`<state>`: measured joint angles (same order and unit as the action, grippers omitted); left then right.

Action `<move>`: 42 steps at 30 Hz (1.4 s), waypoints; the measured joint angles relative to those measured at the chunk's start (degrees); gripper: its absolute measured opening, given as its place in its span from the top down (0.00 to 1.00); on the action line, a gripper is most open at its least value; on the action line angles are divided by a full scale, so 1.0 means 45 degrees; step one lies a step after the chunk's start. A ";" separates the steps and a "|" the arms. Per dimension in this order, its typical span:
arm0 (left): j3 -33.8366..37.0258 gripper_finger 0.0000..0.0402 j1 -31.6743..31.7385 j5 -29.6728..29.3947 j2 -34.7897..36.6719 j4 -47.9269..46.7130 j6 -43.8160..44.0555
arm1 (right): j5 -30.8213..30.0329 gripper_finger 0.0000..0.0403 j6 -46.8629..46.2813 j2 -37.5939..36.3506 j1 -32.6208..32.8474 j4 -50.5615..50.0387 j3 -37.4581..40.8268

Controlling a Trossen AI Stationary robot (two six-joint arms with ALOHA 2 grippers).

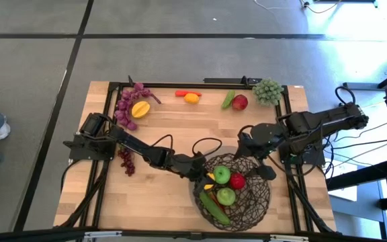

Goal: Build produce basket
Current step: Put the bottom yellow lemon into the wire basket

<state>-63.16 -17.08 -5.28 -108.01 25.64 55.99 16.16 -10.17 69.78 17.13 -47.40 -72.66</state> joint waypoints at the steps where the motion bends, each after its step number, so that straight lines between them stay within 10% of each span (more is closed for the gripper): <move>1: 0.0000 0.51 0.0000 0.0023 -0.0005 0.0090 0.0000 | 0.0000 0.09 -0.0008 0.0019 0.0094 0.0008 0.0000; 34: -0.0204 0.51 0.0044 0.0122 -0.0058 0.0166 -0.0218 | 0.0392 0.09 -0.5304 0.1338 0.0494 0.2944 0.0000; 42: -0.0208 0.51 0.0044 0.0447 -0.0058 0.0128 -0.0214 | -0.1918 0.09 -0.0609 0.2521 0.1561 0.2163 0.0000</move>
<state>-64.09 -16.88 -3.27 -108.27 26.22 55.02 7.53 -12.91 81.12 24.16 -37.67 -72.66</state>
